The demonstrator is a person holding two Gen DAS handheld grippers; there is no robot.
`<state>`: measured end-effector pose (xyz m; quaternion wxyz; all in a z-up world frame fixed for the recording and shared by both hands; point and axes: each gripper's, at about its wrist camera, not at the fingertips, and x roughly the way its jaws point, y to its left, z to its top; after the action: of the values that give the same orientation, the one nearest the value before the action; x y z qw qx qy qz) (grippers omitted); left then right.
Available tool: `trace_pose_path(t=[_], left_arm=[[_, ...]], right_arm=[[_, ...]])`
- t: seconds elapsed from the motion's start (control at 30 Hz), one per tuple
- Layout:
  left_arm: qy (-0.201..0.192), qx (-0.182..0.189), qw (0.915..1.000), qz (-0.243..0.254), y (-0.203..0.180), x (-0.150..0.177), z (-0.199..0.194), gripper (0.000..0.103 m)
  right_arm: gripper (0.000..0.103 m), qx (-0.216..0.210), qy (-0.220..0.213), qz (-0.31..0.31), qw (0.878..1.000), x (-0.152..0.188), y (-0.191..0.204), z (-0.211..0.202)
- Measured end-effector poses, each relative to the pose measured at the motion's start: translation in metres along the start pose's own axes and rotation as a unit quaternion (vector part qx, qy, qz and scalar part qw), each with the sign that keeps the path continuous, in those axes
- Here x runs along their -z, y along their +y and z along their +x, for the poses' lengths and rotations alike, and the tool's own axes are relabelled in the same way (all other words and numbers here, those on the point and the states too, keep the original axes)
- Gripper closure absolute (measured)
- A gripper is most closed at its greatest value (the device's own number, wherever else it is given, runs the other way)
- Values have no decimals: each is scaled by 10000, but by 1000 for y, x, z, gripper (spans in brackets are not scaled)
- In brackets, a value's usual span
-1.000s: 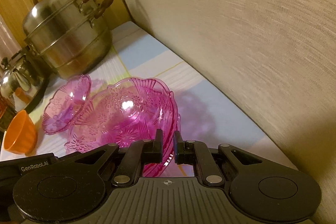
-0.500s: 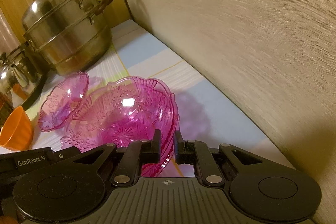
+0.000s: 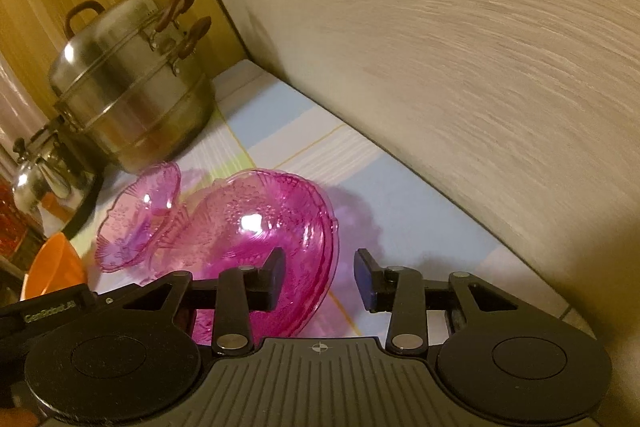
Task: Organize plates and bowls
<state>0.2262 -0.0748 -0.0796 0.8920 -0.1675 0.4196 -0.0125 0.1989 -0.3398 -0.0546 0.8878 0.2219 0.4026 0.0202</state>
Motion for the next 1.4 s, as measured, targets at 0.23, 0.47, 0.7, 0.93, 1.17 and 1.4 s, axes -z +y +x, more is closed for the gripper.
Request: trace_pose_path(t=[0.23,0.47,0.7,0.93,1.17,1.4], left_arm=[[-54,137,9999,-9,10,-15,11,86],[95,200,9997,137,7,-14,28,97],[193,258,9994,129,7,-8,33,97],[62,250,9995,186,7,-12,25,97],[-26,193,9995,231,4,-8,8,96],[-11,67,9990,452,-2,7,-12,91]], right_arm=[[65,-60,-72,22,10000,1,-1,-2],[65,-54,-68,-30,10000,2,-1,1],[65,-45,-67,-10,10000,3,0,1],[65,-47,-49,-36,10000,2,1,3],[65,-45,-46,-58,10000,4,2,2],[65,-3,78,-203,9998,10,7,-8]])
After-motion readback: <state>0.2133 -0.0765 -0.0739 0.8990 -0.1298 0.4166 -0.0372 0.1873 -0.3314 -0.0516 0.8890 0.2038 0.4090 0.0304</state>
